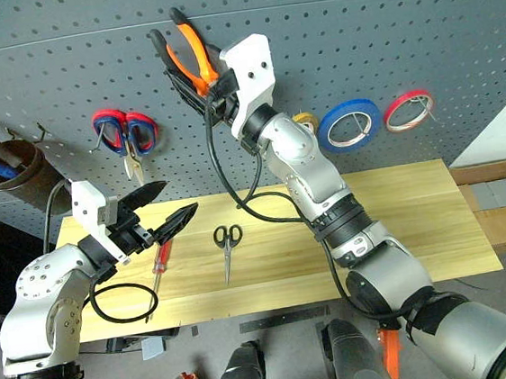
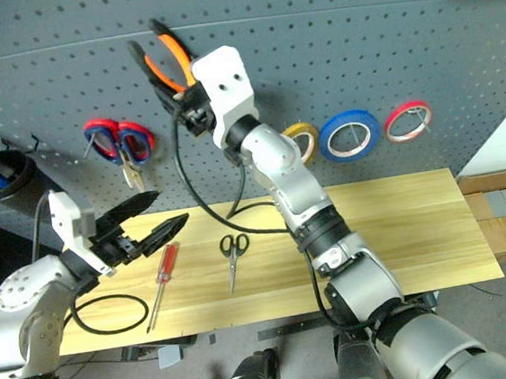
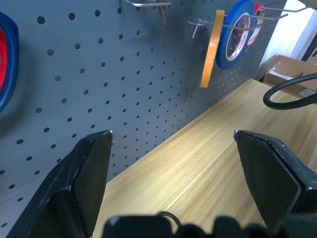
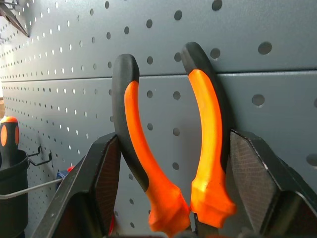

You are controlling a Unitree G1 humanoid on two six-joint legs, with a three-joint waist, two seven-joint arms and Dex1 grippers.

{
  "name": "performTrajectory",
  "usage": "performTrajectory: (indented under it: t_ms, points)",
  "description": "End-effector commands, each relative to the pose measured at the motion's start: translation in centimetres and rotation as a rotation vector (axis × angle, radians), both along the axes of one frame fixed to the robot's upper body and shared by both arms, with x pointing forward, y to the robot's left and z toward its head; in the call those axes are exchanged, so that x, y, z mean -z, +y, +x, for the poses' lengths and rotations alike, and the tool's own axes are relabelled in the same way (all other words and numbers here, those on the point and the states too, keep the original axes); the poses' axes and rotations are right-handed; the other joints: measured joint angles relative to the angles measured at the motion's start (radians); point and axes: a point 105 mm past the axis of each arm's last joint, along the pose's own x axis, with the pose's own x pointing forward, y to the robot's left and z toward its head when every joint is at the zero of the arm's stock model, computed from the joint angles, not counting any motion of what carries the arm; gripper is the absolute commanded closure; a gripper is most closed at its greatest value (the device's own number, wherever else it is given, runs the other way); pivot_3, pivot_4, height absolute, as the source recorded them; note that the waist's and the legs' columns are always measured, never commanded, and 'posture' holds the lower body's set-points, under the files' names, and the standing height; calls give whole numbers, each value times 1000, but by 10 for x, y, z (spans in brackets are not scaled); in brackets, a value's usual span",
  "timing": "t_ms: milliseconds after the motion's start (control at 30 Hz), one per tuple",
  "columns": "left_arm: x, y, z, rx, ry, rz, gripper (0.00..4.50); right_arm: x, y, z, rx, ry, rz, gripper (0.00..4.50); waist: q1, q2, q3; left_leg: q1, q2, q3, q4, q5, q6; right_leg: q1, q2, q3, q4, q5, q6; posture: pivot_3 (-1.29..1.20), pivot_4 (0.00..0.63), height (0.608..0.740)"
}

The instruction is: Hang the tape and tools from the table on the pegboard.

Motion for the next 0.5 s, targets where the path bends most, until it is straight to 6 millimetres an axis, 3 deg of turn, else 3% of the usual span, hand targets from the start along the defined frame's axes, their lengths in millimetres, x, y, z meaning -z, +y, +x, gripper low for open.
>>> performTrajectory:
  t_ms: [33,500]
  points:
    - [-11,0,-2,-3,-51,-8,289,-41,21,-30,-90,-82,112,1714,0,0,0,0,0,0,0,0,0,0,0,0,0,0,0,-6,250,740]
    - [-10,-4,2,-8,-60,-6,289,7,10,-7,37,6,38,1714,0,0,0,0,0,0,0,0,0,0,0,0,0,0,0,-10,253,740]
